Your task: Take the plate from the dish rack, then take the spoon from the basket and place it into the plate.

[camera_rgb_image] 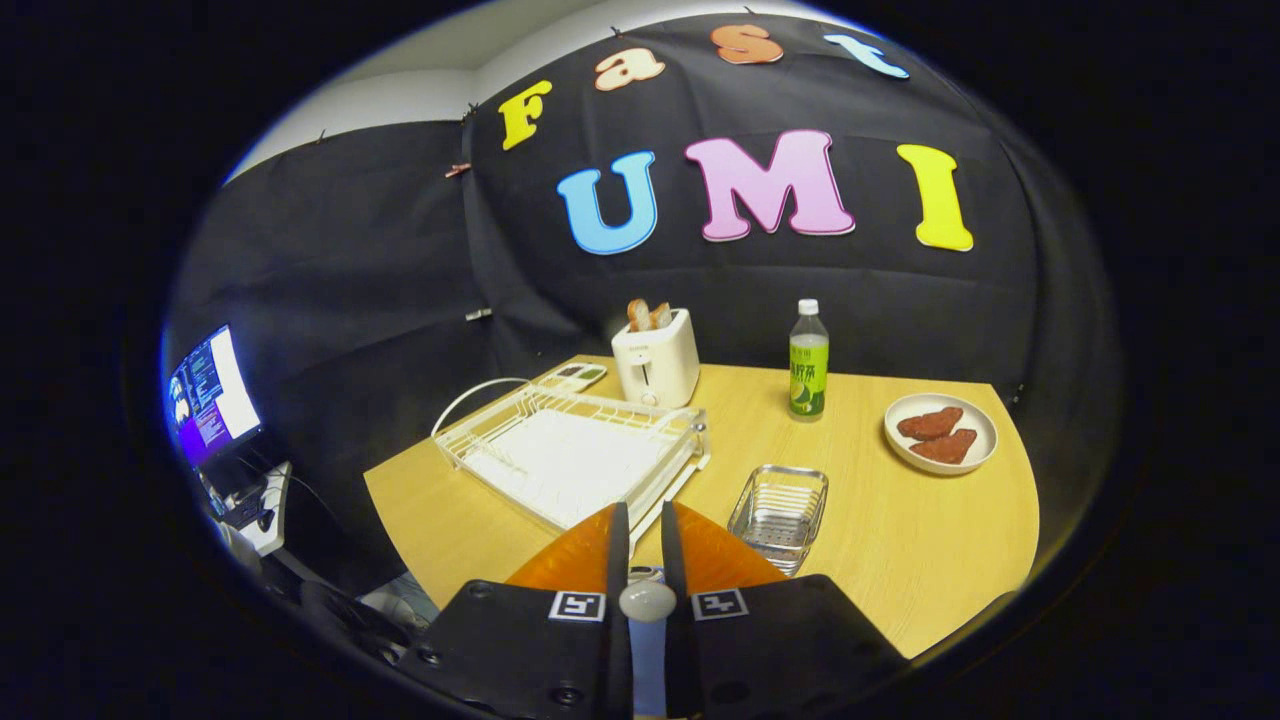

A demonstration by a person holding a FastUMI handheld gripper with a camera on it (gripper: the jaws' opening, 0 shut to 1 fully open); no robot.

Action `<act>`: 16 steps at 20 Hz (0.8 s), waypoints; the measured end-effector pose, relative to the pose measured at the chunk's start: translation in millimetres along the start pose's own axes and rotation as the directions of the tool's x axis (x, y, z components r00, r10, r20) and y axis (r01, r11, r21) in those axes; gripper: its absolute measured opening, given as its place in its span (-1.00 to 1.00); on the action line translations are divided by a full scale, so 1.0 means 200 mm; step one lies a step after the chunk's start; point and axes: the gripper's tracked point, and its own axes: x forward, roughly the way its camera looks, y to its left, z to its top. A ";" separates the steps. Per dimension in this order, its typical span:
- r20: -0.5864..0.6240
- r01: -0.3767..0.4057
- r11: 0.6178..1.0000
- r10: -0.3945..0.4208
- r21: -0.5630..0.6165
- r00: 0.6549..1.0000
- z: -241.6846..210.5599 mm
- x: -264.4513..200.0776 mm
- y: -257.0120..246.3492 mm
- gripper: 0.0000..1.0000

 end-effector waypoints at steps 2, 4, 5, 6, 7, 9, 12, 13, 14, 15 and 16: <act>-0.035 -0.013 1.000 0.013 -0.008 0.999 -0.09 0.03 0.01 -0.67; -0.055 -0.013 0.999 0.012 -0.032 0.998 -0.15 0.06 0.01 -0.67; -0.065 -0.015 0.999 0.012 -0.044 0.998 -0.18 0.07 0.00 -0.67; -0.072 -0.016 0.998 0.012 -0.056 0.997 -0.21 0.08 0.01 -0.67; -0.075 -0.020 0.998 0.015 -0.064 0.997 -0.22 0.09 0.01 -0.66; -0.104 -0.037 0.996 0.028 -0.080 0.994 -0.29 0.09 0.03 -0.66; -0.126 -0.061 0.992 0.047 -0.109 0.991 -0.35 0.07 0.03 -0.64; -0.139 -0.069 0.990 0.052 -0.120 0.989 -0.37 0.07 0.03 -0.64; -0.162 -0.075 0.989 0.054 -0.127 0.985 -0.42 0.05 0.03 -0.61; -0.185 -0.080 0.988 0.055 -0.129 0.981 -0.46 0.04 0.02 -0.61; -0.207 -0.080 0.988 0.052 -0.130 0.977 -0.51 0.04 0.01 -0.61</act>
